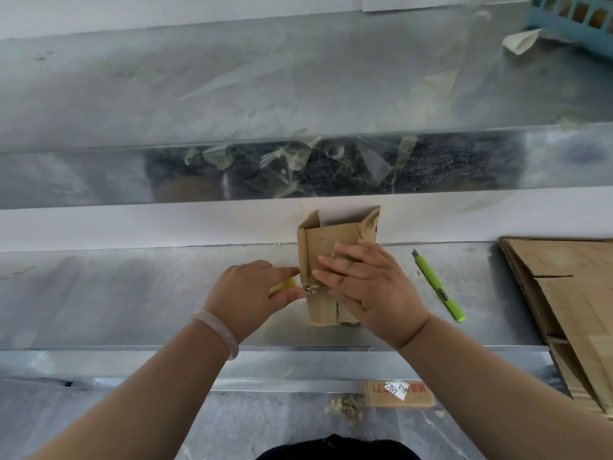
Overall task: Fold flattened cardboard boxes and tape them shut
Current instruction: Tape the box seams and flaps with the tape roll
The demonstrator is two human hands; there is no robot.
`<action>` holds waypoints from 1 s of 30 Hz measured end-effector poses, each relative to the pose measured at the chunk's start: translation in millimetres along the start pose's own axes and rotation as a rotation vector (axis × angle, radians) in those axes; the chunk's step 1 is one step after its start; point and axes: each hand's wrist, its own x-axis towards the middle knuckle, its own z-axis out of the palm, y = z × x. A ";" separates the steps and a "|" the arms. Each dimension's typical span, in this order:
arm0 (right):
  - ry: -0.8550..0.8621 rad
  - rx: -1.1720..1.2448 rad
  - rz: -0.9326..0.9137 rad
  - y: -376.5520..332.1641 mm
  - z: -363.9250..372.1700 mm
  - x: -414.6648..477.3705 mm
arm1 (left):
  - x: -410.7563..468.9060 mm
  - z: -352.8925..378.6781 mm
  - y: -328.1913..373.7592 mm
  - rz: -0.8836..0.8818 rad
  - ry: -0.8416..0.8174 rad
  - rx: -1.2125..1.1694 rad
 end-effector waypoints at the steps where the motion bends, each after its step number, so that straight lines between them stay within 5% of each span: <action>1: -0.022 -0.013 -0.004 0.5 -0.7 -1.7 | 0.2 0.1 0.3 0.001 -0.001 -0.001; 20: 0.087 0.067 0.121 -4.9 1.4 -0.3 | -18.5 6.2 -12.3 0.133 0.116 -0.185; 30: 0.107 0.105 0.139 -5.8 4.1 -0.4 | -9.2 -2.5 -10.5 0.074 0.045 0.026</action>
